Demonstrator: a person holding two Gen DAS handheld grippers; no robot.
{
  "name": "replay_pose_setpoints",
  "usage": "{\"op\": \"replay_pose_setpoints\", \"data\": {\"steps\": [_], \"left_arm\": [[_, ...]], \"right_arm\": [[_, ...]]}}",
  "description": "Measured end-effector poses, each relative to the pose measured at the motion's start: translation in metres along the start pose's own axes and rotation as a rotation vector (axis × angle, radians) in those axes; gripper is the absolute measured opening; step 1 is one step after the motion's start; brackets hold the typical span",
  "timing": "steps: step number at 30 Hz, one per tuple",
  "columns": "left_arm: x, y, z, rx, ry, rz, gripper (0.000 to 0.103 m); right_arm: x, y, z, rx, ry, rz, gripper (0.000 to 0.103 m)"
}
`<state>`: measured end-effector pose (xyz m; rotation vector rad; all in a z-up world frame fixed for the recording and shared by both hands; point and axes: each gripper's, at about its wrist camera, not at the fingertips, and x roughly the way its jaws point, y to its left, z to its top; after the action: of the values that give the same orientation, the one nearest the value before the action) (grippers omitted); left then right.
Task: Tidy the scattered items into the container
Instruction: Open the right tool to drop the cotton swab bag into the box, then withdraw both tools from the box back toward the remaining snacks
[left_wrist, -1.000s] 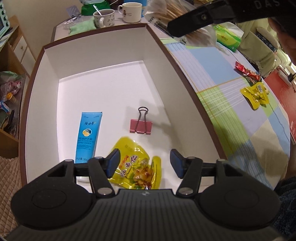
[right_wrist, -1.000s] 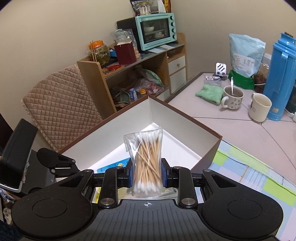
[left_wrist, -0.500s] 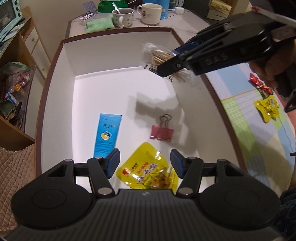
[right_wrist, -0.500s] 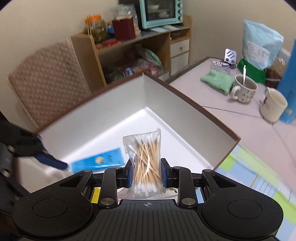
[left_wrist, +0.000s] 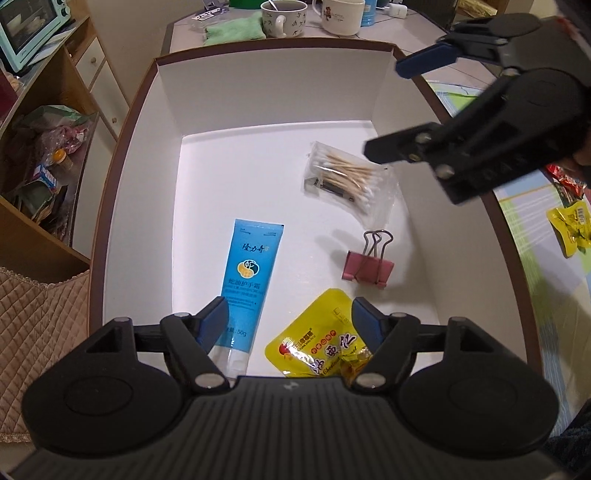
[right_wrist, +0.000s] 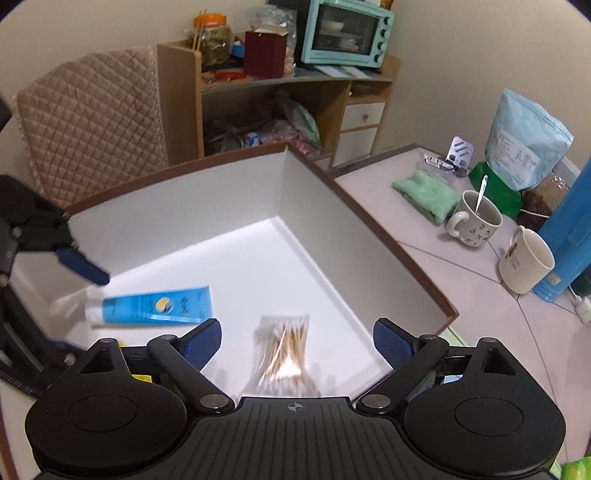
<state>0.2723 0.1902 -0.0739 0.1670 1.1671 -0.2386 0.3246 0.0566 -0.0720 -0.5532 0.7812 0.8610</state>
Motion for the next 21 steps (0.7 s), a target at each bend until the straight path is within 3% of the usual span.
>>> {"op": "replay_pose_setpoints", "data": {"steps": [8,21], "left_arm": [[-0.008,-0.007,-0.006,0.008,-0.003,0.039,0.073],[-0.047,-0.021,-0.025,0.008,-0.062,0.115,0.077]], "right_arm": [[-0.023,0.024,-0.013,0.003,0.044,-0.003,0.092],[-0.068,0.053,-0.025,0.115,-0.003,0.021,0.092]]}}
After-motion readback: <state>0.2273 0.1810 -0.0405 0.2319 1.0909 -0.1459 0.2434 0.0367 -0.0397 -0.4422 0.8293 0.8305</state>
